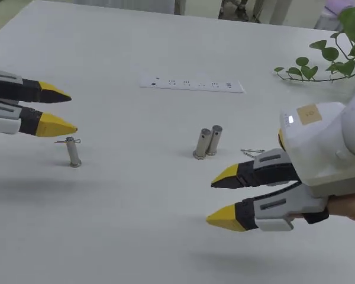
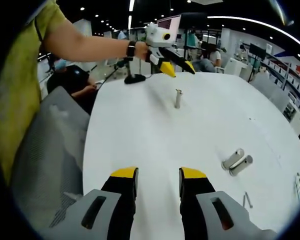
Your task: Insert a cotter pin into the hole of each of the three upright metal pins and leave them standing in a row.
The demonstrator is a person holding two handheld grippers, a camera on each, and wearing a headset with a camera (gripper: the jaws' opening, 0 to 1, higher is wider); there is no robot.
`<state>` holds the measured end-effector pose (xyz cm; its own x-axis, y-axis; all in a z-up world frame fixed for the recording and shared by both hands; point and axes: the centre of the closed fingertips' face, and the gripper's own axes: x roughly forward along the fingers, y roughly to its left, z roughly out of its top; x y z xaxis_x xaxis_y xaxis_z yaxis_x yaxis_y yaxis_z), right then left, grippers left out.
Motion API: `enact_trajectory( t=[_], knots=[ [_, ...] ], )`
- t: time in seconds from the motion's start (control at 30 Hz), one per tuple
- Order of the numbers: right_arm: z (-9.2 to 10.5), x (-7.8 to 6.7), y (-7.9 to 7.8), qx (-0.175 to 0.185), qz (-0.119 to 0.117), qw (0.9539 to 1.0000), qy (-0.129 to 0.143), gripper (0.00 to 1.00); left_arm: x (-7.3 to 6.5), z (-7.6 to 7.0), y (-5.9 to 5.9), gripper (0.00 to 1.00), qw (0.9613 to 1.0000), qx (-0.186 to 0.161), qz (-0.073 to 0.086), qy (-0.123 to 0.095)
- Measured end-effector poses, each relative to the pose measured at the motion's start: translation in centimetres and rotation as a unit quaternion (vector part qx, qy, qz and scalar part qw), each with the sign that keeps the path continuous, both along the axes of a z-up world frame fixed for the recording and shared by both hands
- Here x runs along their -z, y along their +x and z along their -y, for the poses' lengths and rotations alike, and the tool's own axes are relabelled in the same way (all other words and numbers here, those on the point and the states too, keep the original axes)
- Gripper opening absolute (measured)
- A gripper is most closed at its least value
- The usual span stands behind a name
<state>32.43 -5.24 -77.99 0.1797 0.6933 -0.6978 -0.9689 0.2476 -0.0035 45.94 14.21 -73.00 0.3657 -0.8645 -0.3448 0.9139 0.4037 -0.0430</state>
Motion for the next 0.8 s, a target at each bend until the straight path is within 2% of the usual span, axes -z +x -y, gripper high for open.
enact_trajectory(
  t=[0.13, 0.27, 0.33, 0.47, 0.67, 0.8],
  knots=[
    [0.5, -0.3, -0.1, 0.005, 0.004, 1.0000, 0.004, 0.35, -2.4, 0.9, -0.7, 0.47, 0.9995, -0.010, 0.027, -0.015],
    [1.1, -0.4, -0.2, 0.009, 0.008, 0.9999, 0.005, 0.35, -4.9, 2.2, -1.8, 0.47, 0.9975, -0.016, 0.053, -0.043],
    [1.4, -0.5, -0.3, 0.010, 0.010, 0.9999, 0.006, 0.35, -5.7, 2.6, -2.3, 0.47, 0.9968, -0.020, 0.058, -0.052],
    [1.7, -0.8, -0.5, 0.012, 0.015, 0.9998, 0.008, 0.35, -6.5, 3.4, -3.5, 0.47, 0.9959, -0.023, 0.064, -0.059],
    [2.3, -1.5, -0.5, 0.018, 0.024, 0.9994, 0.014, 0.35, -7.6, 3.4, -4.9, 0.47, 0.9931, -0.050, 0.077, -0.073],
    [2.9, -1.8, -0.1, 0.028, 0.030, 0.9990, 0.019, 0.35, -7.7, 4.2, -6.3, 0.47, 0.9917, -0.057, 0.080, -0.083]
  ],
)
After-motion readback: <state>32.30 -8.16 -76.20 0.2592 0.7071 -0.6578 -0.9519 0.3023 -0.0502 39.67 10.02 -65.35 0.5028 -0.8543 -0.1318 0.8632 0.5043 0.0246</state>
